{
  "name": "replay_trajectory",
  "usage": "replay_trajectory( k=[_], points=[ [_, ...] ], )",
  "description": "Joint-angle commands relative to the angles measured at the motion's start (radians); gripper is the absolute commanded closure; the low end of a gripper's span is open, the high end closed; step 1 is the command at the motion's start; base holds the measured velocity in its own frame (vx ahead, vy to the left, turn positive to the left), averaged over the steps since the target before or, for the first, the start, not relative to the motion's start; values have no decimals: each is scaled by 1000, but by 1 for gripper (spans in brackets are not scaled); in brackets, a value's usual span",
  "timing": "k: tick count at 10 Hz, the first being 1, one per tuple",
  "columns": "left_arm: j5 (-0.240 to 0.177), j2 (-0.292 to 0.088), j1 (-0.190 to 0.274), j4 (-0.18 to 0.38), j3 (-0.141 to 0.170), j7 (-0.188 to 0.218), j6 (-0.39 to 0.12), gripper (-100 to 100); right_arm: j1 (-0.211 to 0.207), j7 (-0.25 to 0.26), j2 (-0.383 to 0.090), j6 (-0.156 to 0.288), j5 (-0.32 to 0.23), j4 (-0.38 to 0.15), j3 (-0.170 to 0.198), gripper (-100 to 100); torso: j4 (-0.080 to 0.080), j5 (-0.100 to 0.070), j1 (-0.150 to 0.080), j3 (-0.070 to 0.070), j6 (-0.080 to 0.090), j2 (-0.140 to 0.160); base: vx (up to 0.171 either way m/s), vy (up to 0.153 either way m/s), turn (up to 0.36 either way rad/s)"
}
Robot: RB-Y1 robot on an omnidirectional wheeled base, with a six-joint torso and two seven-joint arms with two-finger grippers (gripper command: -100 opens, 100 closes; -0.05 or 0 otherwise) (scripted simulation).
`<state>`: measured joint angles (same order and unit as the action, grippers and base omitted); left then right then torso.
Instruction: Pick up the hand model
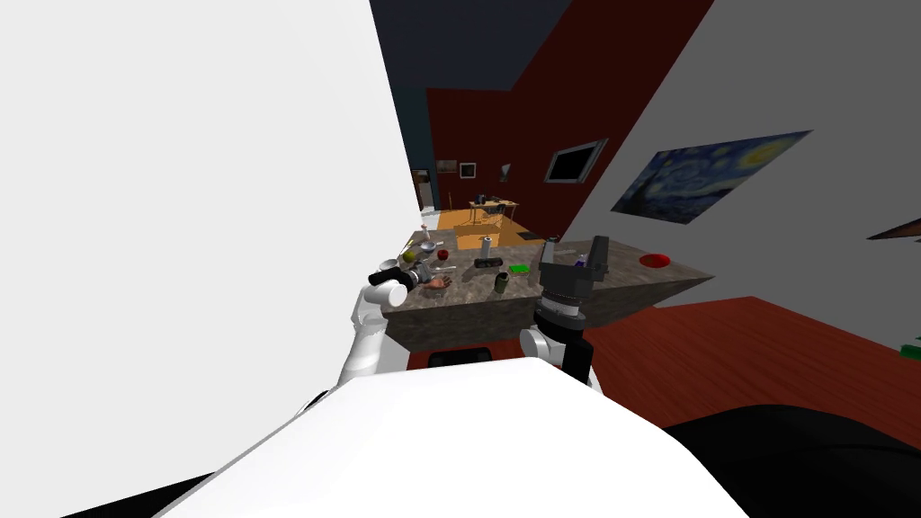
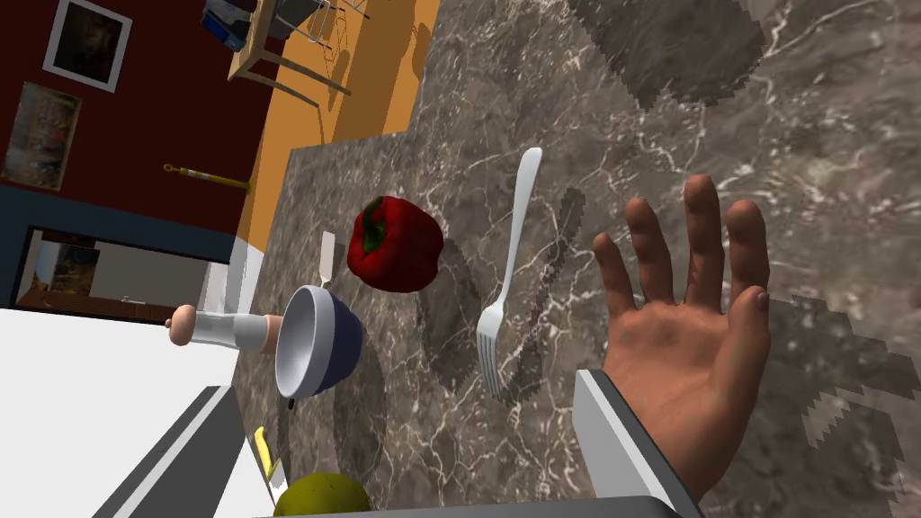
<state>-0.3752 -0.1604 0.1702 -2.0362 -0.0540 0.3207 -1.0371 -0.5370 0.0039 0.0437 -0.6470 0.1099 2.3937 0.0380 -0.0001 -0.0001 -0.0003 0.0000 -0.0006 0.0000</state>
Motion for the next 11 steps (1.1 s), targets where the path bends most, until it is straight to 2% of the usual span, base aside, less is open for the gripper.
replay_trajectory(
  k=[1, 7, 11],
  points=[
    [16, -8, 6, 16, 2, -16, -13, -100, 0, 0, 0, 0, 0, 0, 0, 0, 0, 0, 0, 0, 0, 0, -1, -32, 61],
    [53, -36, 22, 52, 13, -44, -53, -100, 0, 0, 0, 0, 0, 0, 0, 0, 0, 0, -2, 0, 0, 0, 0, -34, 6],
    [62, -44, 25, 62, 15, -49, -63, -100, 0, 0, 0, 0, 0, 0, 0, 0, 0, 0, -1, 0, 0, 0, 0, -27, 12]
  ],
)
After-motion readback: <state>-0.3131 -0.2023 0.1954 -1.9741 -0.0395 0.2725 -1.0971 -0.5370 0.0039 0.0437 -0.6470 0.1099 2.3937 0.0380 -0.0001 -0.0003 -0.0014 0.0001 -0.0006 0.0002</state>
